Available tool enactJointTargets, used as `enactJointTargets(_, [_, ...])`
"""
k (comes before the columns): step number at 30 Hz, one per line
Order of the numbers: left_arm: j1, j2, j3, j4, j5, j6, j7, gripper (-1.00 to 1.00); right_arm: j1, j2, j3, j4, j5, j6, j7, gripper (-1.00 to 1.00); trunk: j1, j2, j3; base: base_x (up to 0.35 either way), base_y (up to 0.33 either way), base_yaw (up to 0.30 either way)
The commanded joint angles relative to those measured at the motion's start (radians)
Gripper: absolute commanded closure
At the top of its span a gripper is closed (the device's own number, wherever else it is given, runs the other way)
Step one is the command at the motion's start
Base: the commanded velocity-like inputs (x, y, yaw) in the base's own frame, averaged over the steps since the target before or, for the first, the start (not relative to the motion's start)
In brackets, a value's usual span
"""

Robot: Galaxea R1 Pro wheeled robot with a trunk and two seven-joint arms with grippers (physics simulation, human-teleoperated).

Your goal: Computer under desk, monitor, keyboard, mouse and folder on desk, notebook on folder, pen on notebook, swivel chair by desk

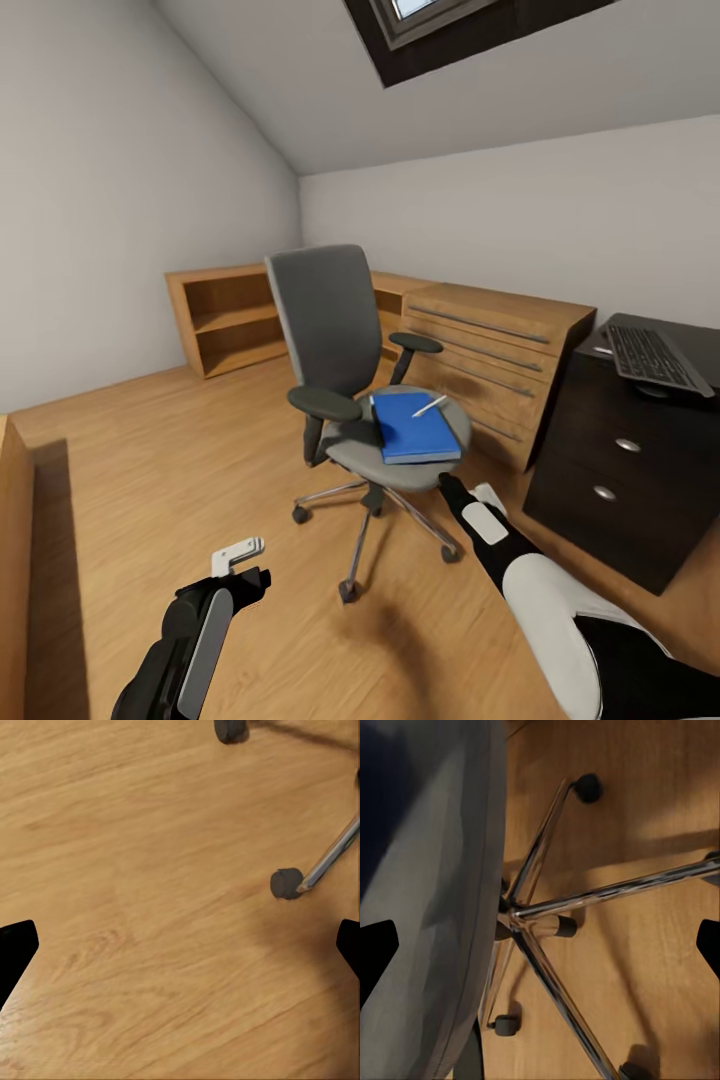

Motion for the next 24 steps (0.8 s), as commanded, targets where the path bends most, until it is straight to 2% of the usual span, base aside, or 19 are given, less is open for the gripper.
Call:
enactJointTargets(1, [-0.001, -0.001, 0.001, -0.001, 0.011, 0.003, 0.008, -1.0, 0.0, 0.001, 0.003, -0.001, -0.013, -0.002, -0.003, -1.0, 0.0, 0.0, -0.001, 0.31, 0.0, 0.0])
enactJointTargets(13, [-0.001, -0.001, 0.001, 0.009, 0.011, 0.001, 0.008, -1.0, 0.0, 0.003, 0.002, -0.001, -0.012, -0.002, -0.003, -1.0, 0.0, 0.0, -0.001, 0.317, 0.0, 0.0])
enactJointTargets(16, [-0.001, -0.001, 0.001, 0.018, 0.012, -0.03, 0.008, -1.0, 0.0, 0.002, 0.002, -0.001, -0.011, -0.002, -0.003, -1.0, 0.0, 0.0, -0.001, 0.29, 0.0, 0.0])
enactJointTargets(21, [-0.001, -0.001, 0.001, 0.035, 0.012, -0.057, 0.007, -1.0, 0.0, 0.002, 0.002, -0.002, -0.012, -0.002, -0.003, -1.0, 0.0, 0.0, -0.001, 0.041, 0.0, 0.0])
enactJointTargets(24, [-0.001, -0.001, 0.001, 0.037, 0.012, -0.058, 0.008, -1.0, 0.0, 0.001, 0.002, -0.005, -0.012, -0.001, -0.003, -1.0, 0.0, 0.0, -0.001, -0.251, 0.0, 0.0])
